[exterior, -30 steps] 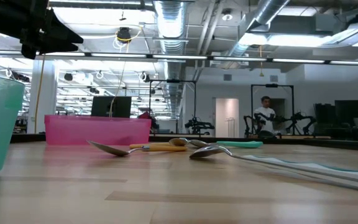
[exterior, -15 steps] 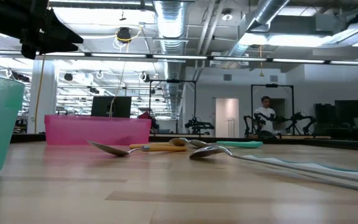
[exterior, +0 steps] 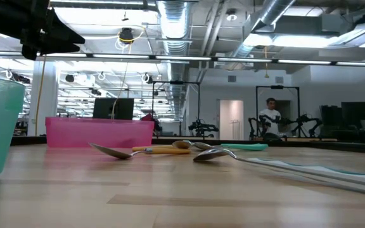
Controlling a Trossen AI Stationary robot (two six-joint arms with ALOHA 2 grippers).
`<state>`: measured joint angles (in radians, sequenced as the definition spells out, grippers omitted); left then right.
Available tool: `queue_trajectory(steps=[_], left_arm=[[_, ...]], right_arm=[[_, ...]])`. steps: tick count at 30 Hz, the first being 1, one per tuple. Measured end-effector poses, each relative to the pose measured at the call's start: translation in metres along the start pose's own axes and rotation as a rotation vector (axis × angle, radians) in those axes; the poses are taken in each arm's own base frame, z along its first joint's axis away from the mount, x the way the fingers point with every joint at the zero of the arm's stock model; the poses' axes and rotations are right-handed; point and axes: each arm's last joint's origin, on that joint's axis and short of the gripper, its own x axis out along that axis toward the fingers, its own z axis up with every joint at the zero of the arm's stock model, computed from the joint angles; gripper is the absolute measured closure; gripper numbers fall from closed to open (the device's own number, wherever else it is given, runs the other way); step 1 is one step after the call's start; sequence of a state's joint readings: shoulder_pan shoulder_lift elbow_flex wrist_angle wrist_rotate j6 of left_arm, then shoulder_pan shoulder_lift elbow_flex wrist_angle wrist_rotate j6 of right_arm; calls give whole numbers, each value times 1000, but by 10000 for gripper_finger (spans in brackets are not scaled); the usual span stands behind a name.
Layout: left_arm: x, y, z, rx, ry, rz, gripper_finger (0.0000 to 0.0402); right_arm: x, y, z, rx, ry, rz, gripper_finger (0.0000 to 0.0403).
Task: Sort silverware by color (type)
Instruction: Put the blue patterned spoon into the blue bin
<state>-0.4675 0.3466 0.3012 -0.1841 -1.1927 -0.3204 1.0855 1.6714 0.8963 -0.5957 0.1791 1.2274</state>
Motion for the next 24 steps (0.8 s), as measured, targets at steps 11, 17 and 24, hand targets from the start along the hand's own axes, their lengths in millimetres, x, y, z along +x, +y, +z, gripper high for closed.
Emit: queue_trajectory(steps=[11, 17, 24], left_arm=[[0, 0, 0, 2, 0, 0, 212], [0, 0, 0, 3, 0, 0, 212], [0, 0, 0, 4, 1, 0, 212]], right_arm=[[1, -2, 4, 16, 7, -3, 349], [1, -5, 2, 40, 20, -37, 324], [1, -5, 2, 48, 31, -38, 271]])
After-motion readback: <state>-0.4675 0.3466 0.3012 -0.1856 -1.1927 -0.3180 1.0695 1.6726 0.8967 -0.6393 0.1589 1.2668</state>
